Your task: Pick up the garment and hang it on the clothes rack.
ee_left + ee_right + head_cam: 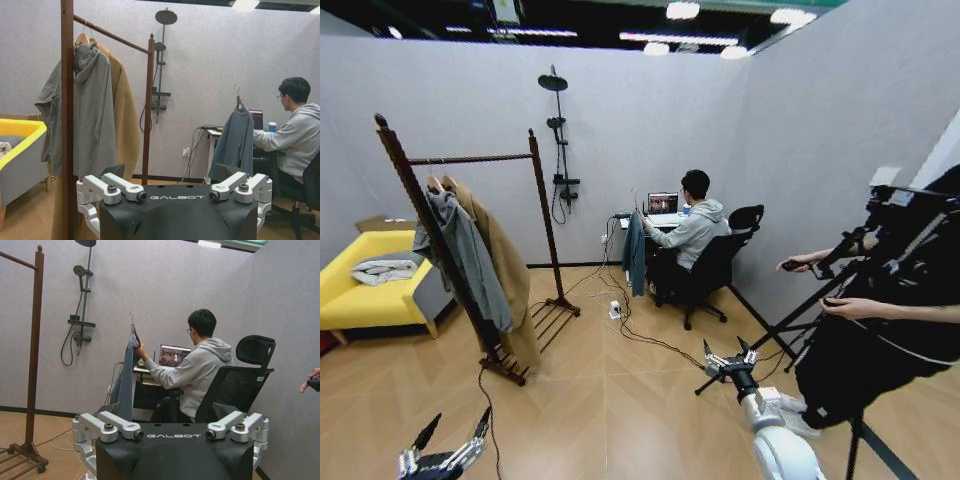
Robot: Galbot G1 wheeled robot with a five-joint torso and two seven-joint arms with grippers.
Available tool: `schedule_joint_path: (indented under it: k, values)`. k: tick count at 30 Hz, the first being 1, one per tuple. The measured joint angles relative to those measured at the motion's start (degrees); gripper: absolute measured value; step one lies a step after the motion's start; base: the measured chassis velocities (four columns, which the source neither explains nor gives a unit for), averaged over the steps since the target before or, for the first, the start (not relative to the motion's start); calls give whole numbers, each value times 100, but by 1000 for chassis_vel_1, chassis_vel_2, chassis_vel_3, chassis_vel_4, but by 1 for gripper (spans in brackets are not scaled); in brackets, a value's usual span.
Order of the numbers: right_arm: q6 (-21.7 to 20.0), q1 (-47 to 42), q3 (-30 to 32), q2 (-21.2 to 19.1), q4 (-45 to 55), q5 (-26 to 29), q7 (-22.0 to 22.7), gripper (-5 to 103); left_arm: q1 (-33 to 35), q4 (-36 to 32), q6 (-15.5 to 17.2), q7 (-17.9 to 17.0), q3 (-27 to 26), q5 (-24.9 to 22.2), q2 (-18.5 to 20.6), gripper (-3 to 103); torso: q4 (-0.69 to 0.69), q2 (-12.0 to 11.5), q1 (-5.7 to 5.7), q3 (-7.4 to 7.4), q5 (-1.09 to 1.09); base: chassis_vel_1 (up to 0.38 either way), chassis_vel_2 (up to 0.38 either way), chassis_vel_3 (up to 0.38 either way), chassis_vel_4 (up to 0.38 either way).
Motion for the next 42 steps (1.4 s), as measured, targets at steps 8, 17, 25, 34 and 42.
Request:
schedule_joint_path:
  k: [8, 17, 25, 34, 42]
  values:
    - [0, 0, 0, 0, 0, 0, 0, 100, 0, 0, 0, 0, 0, 0, 0, 100, 0, 109, 52, 58, 0, 0, 0, 0, 0]
    - [0, 0, 0, 0, 0, 0, 0, 100, 0, 0, 0, 0, 0, 0, 0, 100, -1, -71, -25, -34, 0, 0, 0, 0, 0]
    - [0, 0, 0, 0, 0, 0, 0, 100, 0, 0, 0, 0, 0, 0, 0, 100, -1, -320, -150, -163, 0, 0, 0, 0, 0]
    - [0, 0, 0, 1, 0, 0, 0, 100, 0, 0, 0, 0, 0, 0, 0, 100, 0, -564, -270, -288, 0, 0, 0, 0, 0]
    - [0, 0, 0, 0, 0, 0, 0, 100, 0, 0, 0, 0, 0, 0, 0, 100, 0, -573, -276, -292, 0, 0, 0, 0, 0]
